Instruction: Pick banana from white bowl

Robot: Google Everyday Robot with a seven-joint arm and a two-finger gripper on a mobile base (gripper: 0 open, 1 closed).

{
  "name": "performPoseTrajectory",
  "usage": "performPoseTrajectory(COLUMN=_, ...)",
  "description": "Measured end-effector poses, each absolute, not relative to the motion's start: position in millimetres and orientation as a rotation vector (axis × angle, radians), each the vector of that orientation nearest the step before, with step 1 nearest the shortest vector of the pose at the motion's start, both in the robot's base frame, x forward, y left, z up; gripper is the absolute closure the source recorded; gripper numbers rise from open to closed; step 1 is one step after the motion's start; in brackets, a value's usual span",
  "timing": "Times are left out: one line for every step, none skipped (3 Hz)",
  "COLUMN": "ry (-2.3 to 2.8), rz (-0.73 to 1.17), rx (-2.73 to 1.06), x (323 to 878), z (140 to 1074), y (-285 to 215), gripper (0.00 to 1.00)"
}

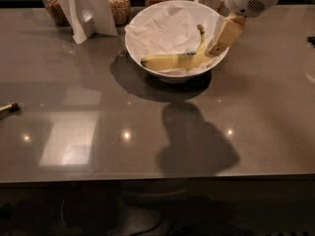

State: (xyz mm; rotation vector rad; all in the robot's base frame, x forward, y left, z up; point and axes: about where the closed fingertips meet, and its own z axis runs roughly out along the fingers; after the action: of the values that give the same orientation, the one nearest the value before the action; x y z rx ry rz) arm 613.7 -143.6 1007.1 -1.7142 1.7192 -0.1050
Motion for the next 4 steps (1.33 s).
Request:
performPoseTrajectory(ry=1.688, rz=-0.062, rx=-1.74, x=639, z=999, y=-126, gripper=0.37)
performPoseTrajectory(ry=1.671, rz=-0.007, rx=-1.785, x=645, z=983, y=-109, gripper=0.38)
performPoseTrajectory(ry=1.672, rz=0.037, rx=-1.831, x=645, z=965, y=-98, gripper=0.38)
performPoseTrajectory(ry=1.685, rz=0.073, rx=-1.861, x=644, z=948, y=-94, gripper=0.42)
